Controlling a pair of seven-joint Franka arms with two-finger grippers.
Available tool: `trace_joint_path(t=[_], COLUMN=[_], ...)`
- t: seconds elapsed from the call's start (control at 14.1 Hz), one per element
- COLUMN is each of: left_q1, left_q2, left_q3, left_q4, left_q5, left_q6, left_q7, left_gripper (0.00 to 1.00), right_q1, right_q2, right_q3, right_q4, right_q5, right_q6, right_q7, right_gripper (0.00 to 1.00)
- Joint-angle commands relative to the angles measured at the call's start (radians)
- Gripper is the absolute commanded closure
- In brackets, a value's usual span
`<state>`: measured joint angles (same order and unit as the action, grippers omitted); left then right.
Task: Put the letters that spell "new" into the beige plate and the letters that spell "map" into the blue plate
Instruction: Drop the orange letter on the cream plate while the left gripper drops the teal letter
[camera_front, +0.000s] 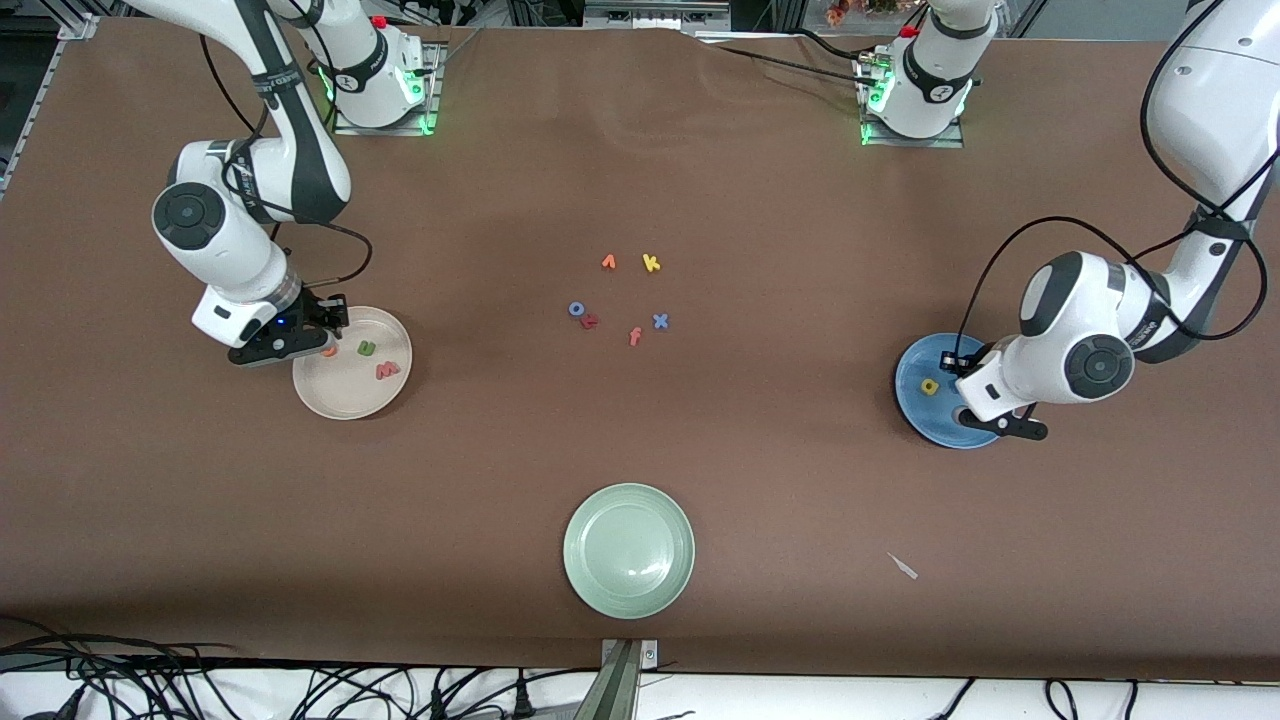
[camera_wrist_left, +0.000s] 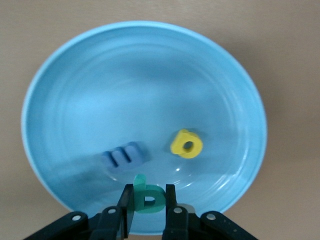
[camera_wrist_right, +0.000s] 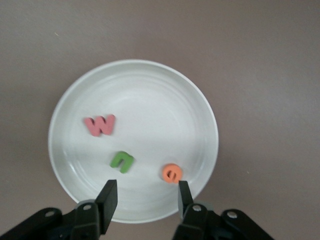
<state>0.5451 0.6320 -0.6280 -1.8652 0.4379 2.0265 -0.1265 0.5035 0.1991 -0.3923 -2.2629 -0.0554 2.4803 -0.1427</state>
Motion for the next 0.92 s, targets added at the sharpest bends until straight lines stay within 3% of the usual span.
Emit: trace_joint_path(t=[0.0,0.07,0.14,0.21,0.57,0.71,0.85], left_q1=[-0.005,-0.007,-0.007,-0.005,-0.004,-0.005,0.002], left_q2=[0.009,0.014,0.014,0.012,-0.053,-0.077,-0.078], left_q3=[-0.009,-0.009,-0.009,-0.010,-0.061,-0.076,-0.104], left_q4=[-0.008,-0.008,-0.009,-0.008,0.023,0.078,0.199], left_q5=[0.010,0.010,0.010,0.010,0.024,0.015,0.009], left_q6=[0.001,0.000,-0.002,-0.005,-0.025,-0.057,-0.135], left_q7=[0.004,0.002,0.002,0.005,0.013,0.045,0.085], left_gripper=[0.87,0.67,0.18,0.00,0.00,0.00,0.00], right_q1=[0.007,0.007,0.007,0.007,0.035,0.035,0.035], right_q2=[-0.006,-0.007,-0.009,-0.007,0.025,0.022,0.007], right_q3=[0.053,0.062,0.064,0.064,0.078,0.076,0.076], right_q4=[0.058,0.092,0.133,0.195,0.550,0.624,0.657], right_q5=[0.017,0.017,0.017,0.017,0.016,0.015,0.017], right_q6=[-0.050,-0.095,-0.153,-0.223,-0.648,-0.734,-0.791], right_q7=[0.067,0.069,0.069,0.068,0.069,0.054,0.055], right_gripper=[0.42,0.39,0.39,0.39,0.36,0.33,0.32])
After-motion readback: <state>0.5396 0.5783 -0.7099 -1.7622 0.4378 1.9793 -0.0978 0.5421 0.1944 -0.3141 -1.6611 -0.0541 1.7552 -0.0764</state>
